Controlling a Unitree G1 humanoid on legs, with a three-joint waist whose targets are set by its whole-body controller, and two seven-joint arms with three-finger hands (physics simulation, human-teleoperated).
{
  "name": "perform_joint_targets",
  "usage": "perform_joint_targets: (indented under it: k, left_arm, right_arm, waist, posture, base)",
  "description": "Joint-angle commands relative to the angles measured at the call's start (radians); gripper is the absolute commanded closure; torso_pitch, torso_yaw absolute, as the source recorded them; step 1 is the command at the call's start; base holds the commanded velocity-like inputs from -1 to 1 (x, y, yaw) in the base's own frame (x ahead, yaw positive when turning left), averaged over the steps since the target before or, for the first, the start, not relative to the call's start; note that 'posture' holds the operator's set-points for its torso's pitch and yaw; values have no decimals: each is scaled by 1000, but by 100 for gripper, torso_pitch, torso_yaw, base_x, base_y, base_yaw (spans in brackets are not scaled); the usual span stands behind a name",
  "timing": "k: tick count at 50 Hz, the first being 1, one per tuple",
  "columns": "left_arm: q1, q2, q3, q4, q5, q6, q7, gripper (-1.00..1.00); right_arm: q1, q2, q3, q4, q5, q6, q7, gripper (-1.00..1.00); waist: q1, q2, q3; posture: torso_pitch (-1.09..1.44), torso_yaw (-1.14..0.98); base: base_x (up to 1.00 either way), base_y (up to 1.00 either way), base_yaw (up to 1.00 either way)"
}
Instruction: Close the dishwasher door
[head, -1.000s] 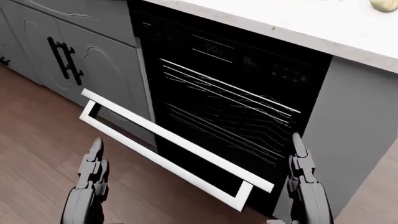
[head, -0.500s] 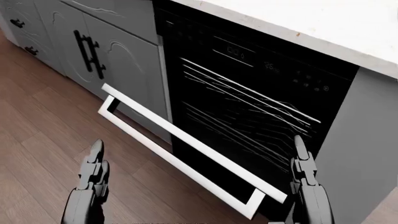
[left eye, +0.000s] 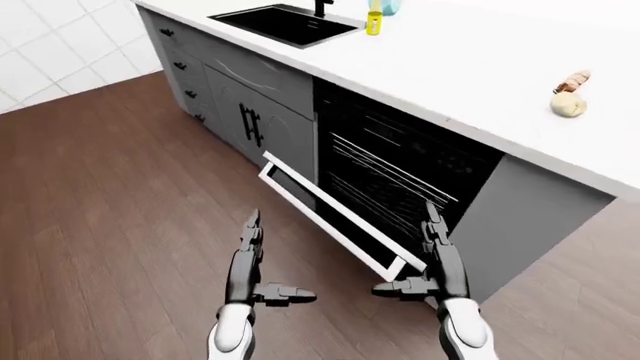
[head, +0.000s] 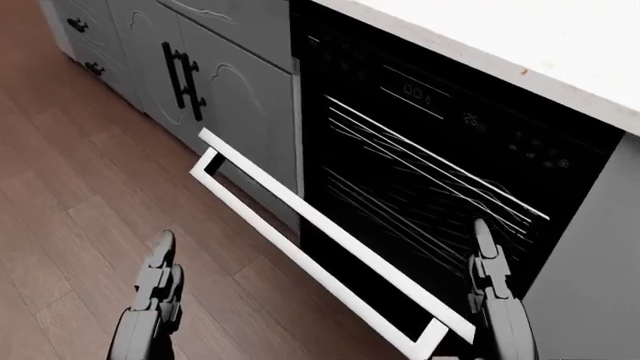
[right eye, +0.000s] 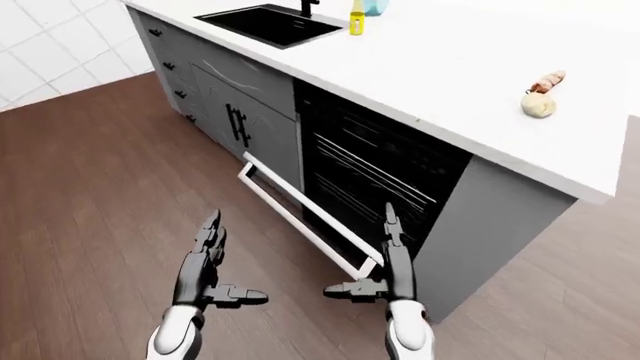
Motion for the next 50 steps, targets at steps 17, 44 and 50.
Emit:
perform_joint_targets:
  k: [17,44,50]
  left_arm:
    - [-21,8,20,-47,-3,-37,8,-100]
    - [-18,7,18,-56,-4,-33,7,-100]
    - [-18,7,17,-59,-3,-31,8,-100]
  right_arm:
    - [-11,4,11,-45,4,-44,2,-100]
    - [-9,5,14,-66,1,-28,3,-100]
    - [-7,5,13,-70,2,-27,2,-100]
  waist:
    - [18,68,-8]
    - [19,84,-16]
    - [15,8,-8]
  posture:
    - [0,0]
    - [0,0]
    - [0,0]
  base:
    - [0,0,20]
    - [0,0,20]
    - [0,0,21]
